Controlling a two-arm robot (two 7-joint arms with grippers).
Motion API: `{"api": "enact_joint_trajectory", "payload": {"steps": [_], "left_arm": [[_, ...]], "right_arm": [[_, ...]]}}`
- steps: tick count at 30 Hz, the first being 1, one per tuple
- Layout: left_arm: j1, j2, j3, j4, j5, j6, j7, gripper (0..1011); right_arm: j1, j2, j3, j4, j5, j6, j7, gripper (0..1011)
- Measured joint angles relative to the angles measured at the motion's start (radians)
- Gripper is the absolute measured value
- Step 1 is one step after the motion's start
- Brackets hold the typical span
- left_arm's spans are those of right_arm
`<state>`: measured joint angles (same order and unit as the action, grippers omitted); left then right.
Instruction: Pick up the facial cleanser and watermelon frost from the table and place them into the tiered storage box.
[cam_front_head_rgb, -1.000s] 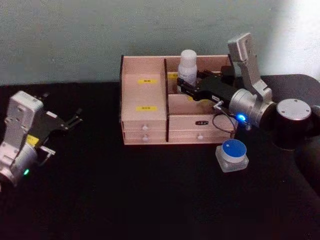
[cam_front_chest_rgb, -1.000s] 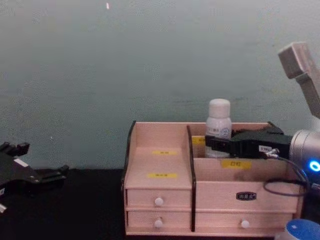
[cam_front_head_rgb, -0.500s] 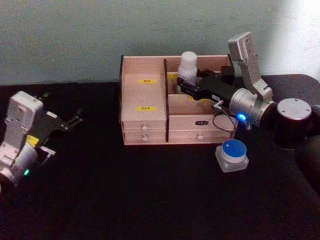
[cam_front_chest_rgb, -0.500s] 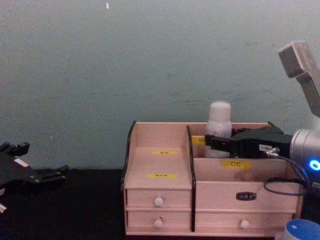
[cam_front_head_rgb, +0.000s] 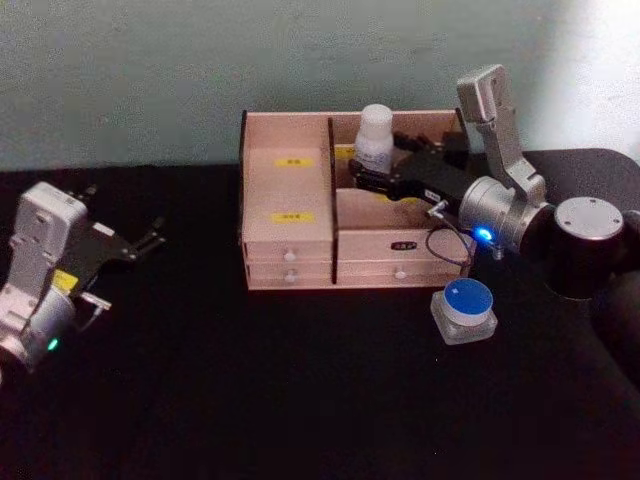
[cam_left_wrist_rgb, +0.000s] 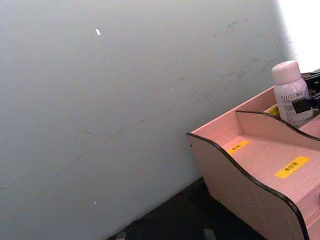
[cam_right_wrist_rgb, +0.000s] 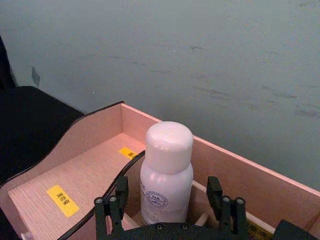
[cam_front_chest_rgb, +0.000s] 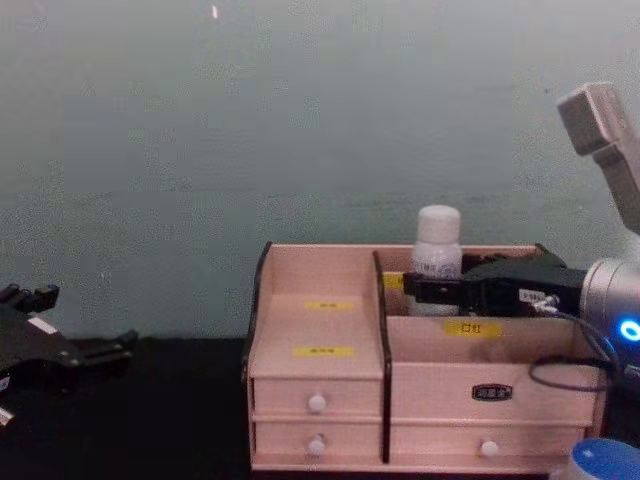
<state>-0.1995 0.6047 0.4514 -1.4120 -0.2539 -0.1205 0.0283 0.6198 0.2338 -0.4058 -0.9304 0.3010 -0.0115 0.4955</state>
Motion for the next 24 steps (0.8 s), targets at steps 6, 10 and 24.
{"api": "enact_joint_trajectory", "payload": {"steps": [6, 10, 24], "left_arm": [[0.0, 0.0, 0.0, 0.0, 0.0, 0.0, 0.0, 1001], [0.0, 0.0, 0.0, 0.0, 0.0, 0.0, 0.0, 1001], [0.0, 0.0, 0.0, 0.0, 0.0, 0.0, 0.0, 1001]], "right_arm": [[-0.004, 0.001, 0.001, -0.008, 0.0, -0.001, -0.004, 1000], [-0.023, 0.009, 0.011, -0.048, -0.001, -0.01, -0.018, 1000], [-0.182, 0.123, 0.057, -0.347, 0.043, 0.035, -0.006, 1000]]}}
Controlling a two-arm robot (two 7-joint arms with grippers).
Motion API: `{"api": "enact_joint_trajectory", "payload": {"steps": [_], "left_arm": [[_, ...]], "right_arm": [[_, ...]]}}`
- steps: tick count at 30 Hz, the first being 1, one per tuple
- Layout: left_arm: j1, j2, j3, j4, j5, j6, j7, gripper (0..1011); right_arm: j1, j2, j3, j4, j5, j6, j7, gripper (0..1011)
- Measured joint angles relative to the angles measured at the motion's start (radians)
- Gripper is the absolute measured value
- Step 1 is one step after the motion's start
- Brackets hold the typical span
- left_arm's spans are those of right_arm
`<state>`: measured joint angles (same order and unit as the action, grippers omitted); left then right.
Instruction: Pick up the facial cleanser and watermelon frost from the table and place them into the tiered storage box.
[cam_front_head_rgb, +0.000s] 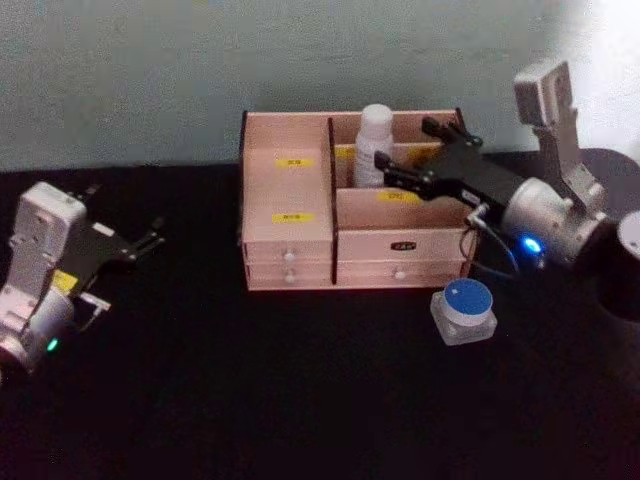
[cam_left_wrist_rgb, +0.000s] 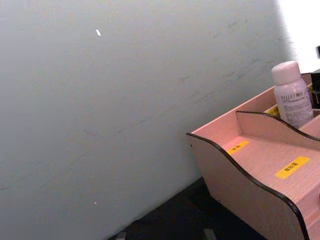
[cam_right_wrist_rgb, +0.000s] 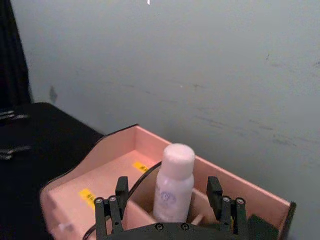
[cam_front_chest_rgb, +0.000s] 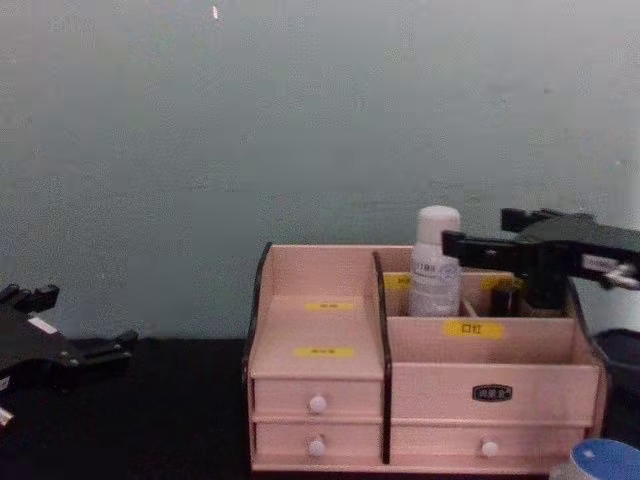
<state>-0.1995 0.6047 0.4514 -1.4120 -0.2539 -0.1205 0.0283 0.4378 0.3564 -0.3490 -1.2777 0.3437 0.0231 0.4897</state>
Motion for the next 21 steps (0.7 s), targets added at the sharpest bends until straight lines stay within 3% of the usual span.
{"api": "enact_joint_trajectory", "payload": {"steps": [9, 21], "left_arm": [[0.0, 0.0, 0.0, 0.0, 0.0, 0.0, 0.0, 1001], [0.0, 0.0, 0.0, 0.0, 0.0, 0.0, 0.0, 1001]], "right_arm": [[-0.168, 0.135, 0.037, -0.23, 0.061, 0.084, 0.001, 1000], [-0.32, 0.263, 0.079, -0.383, 0.13, 0.18, -0.016, 1000]]}}
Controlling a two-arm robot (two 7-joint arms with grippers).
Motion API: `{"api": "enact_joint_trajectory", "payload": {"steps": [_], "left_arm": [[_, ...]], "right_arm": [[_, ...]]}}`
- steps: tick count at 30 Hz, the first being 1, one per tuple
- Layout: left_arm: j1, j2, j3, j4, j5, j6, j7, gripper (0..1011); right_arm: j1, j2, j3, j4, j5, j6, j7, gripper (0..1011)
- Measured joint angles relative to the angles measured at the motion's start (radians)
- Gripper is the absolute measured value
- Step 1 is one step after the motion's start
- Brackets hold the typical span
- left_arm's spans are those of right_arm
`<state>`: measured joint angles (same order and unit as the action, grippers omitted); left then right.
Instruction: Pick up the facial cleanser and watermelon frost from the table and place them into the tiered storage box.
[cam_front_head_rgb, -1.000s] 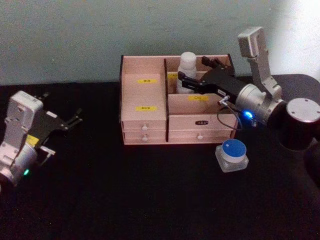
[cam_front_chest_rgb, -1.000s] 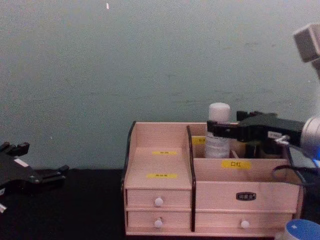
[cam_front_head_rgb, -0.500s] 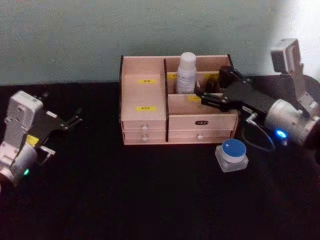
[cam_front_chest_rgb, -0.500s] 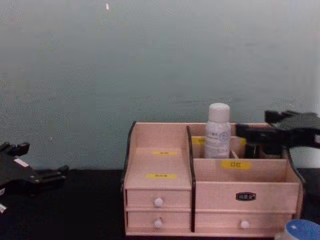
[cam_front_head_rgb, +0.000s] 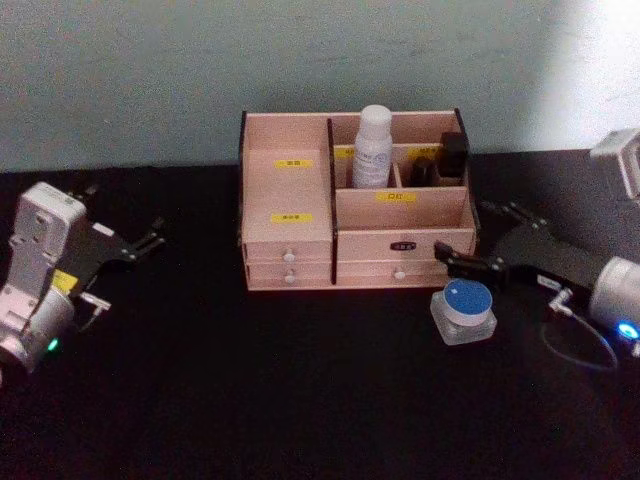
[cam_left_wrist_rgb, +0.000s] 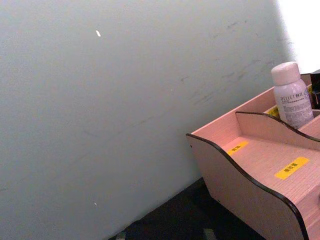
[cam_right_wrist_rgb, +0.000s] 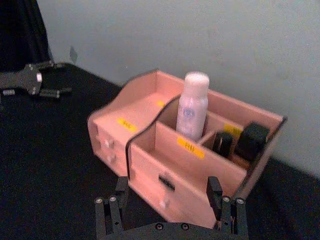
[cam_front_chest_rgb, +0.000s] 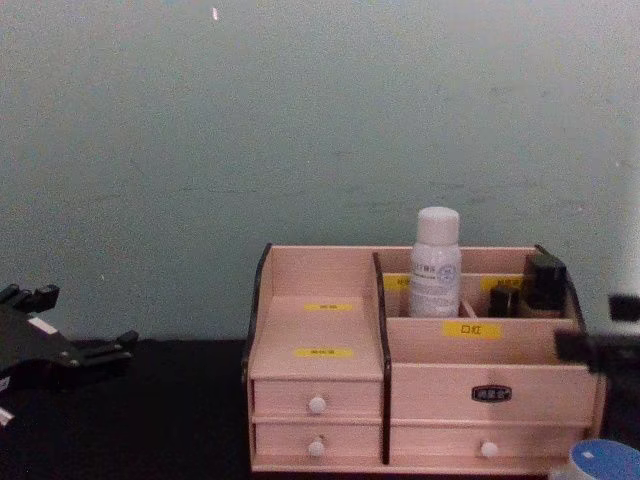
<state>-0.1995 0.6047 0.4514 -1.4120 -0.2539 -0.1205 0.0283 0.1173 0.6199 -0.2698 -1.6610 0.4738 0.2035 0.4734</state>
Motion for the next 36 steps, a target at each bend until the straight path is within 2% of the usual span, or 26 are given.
{"api": "enact_joint_trajectory", "payload": {"steps": [6, 13, 23, 36], "left_arm": [[0.0, 0.0, 0.0, 0.0, 0.0, 0.0, 0.0, 1002], [0.0, 0.0, 0.0, 0.0, 0.0, 0.0, 0.0, 1001], [0.0, 0.0, 0.0, 0.0, 0.0, 0.0, 0.0, 1001], [0.0, 0.0, 0.0, 0.0, 0.0, 0.0, 0.0, 1001]], "right_arm": [[-0.055, 0.048, 0.014, -0.042, 0.038, 0.052, -0.017, 1000], [-0.079, 0.079, 0.004, -0.056, 0.047, 0.102, -0.05, 1000], [-0.072, 0.088, -0.022, -0.044, 0.039, 0.132, -0.063, 1000], [-0.044, 0.081, -0.054, -0.005, 0.015, 0.149, -0.066, 1000]]}}
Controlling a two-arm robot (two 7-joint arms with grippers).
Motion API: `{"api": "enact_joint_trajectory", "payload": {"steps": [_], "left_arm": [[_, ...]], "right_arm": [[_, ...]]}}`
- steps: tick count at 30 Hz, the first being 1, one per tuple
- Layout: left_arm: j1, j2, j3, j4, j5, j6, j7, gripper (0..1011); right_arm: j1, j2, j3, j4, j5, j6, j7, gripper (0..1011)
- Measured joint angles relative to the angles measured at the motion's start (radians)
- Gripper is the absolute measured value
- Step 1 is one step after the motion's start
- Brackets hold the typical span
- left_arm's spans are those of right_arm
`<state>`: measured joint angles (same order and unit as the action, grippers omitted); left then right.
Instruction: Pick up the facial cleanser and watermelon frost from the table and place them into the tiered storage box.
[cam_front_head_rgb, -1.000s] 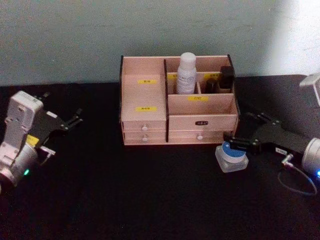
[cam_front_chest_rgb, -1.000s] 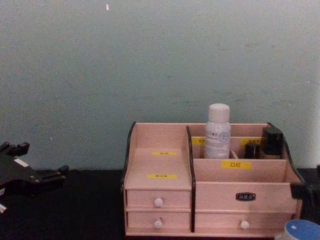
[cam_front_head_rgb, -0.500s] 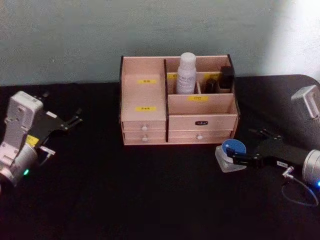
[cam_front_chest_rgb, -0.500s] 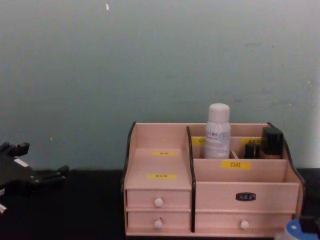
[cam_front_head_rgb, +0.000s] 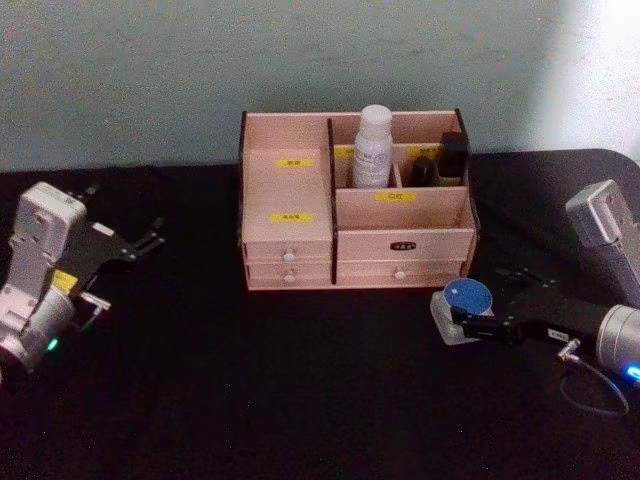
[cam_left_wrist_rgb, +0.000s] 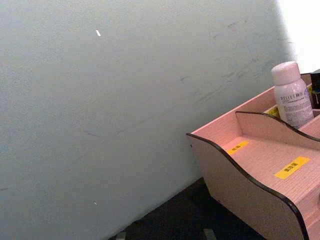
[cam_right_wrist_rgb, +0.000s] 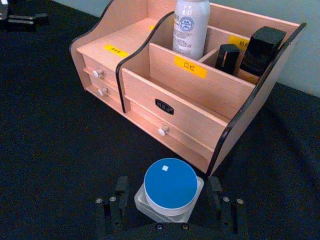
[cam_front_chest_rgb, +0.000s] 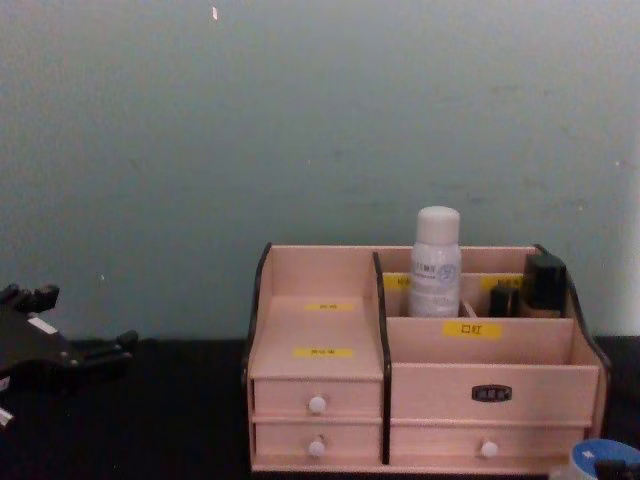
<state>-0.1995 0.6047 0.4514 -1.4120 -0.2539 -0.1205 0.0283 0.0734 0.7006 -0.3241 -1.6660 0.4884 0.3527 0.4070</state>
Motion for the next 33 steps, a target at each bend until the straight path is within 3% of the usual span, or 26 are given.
{"api": "enact_joint_trajectory", "payload": {"steps": [33], "left_arm": [[0.0, 0.0, 0.0, 0.0, 0.0, 0.0, 0.0, 1001]], "right_arm": [[0.058, -0.037, -0.045, 0.081, -0.013, 0.017, 0.02, 1000]]}}
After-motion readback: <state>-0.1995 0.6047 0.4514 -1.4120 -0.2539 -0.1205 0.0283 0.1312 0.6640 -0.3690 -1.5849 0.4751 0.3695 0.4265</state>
